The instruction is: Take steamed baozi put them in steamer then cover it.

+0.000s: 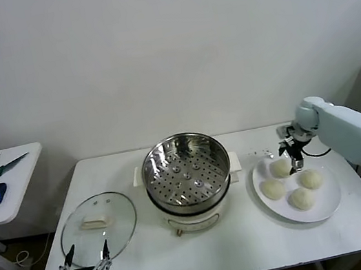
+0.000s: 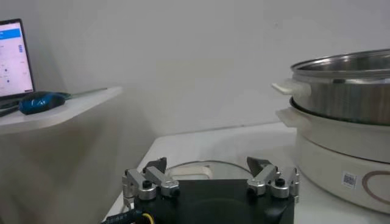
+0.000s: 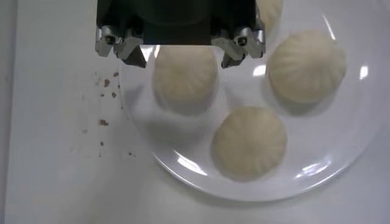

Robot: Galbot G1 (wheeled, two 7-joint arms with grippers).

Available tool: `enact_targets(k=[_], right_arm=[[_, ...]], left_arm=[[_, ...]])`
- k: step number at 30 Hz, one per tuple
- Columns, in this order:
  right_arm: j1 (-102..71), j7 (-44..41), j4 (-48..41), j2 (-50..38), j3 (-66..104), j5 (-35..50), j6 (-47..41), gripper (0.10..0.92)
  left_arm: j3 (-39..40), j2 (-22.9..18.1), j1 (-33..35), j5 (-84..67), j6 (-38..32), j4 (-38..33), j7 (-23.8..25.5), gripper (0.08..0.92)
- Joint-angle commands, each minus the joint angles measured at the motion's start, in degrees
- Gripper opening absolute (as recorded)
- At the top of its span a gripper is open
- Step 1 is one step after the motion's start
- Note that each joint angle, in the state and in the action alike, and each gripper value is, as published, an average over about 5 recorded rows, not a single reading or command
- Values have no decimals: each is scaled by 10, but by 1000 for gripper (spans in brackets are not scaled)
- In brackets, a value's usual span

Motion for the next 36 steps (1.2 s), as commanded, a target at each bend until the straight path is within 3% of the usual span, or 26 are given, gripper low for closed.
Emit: enact_targets(k=[1,13,20,27,31,36], right_arm=[[-22,11,-33,24,40,-23,1,791],[9,11,30,-8,8,-4,-8,639],[246,2,174,-46,-211,144,34,636],[502,5,322,20,-372,259,173,636],[531,25,398,72,-383,235,256,636],[478,65,451,124,-386,139,333,636]], left_arm=[[0,0,0,4,-2,2,-1,823],[0,-6,4,10,-1,-8,-2,823],[3,-9,5,17,-1,-10,-3,823],[4,-9,5,19,0,-14,-3,823],[3,-7,5,20,0,-15,-3,823],[3,-9,5,23,1,-20,-3,823]])
